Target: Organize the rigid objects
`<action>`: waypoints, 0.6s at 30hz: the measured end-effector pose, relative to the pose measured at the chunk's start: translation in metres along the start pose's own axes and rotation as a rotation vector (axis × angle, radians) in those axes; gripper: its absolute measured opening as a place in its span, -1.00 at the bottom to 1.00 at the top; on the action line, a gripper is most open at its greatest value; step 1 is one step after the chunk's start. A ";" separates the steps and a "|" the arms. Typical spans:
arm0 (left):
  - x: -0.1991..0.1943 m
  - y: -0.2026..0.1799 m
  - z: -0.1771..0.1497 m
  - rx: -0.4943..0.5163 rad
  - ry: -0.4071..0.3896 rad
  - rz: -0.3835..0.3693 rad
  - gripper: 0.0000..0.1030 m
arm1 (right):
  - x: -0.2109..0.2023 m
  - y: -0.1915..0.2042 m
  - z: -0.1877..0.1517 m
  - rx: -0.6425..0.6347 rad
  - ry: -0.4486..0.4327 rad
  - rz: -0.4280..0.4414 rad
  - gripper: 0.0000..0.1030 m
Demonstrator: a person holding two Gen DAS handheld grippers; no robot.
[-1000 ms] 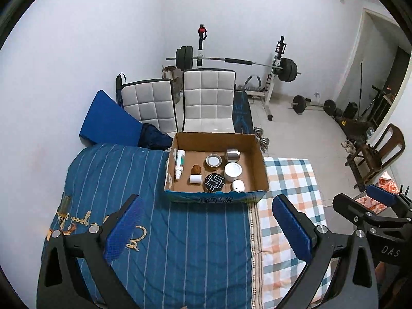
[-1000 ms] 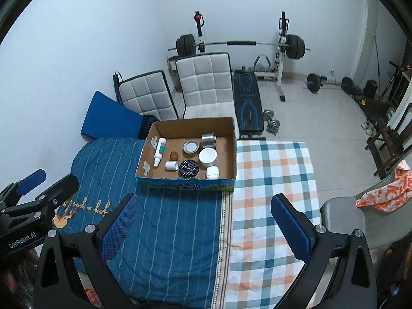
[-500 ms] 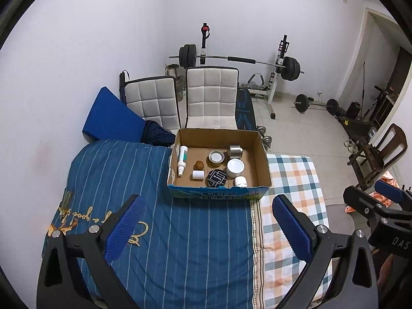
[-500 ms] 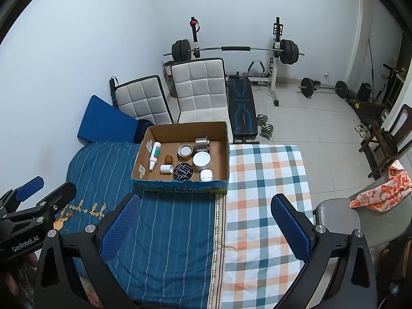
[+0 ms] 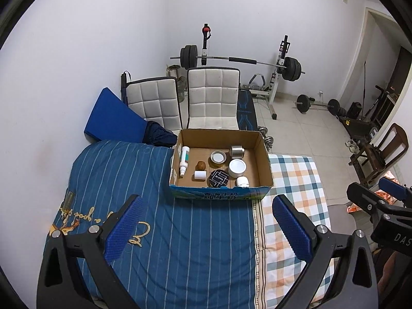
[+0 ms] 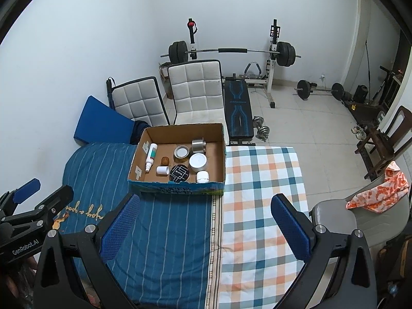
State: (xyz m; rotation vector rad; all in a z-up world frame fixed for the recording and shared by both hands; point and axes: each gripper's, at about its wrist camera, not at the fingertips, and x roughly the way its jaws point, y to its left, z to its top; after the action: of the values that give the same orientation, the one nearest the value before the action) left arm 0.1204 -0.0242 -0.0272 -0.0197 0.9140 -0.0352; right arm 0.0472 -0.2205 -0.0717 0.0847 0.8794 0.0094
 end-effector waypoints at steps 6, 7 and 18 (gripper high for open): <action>-0.001 0.001 -0.001 -0.002 -0.011 0.000 0.99 | -0.002 0.000 0.002 -0.006 -0.014 -0.018 1.00; -0.001 0.001 -0.001 -0.004 -0.016 0.006 0.99 | -0.002 0.000 0.003 -0.007 -0.015 -0.018 1.00; 0.001 -0.002 -0.001 0.002 -0.029 0.003 0.99 | -0.004 -0.002 0.005 -0.011 -0.021 -0.033 1.00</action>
State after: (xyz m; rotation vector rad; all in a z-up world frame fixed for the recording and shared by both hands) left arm 0.1205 -0.0259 -0.0283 -0.0164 0.8850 -0.0329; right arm 0.0481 -0.2231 -0.0659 0.0601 0.8597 -0.0176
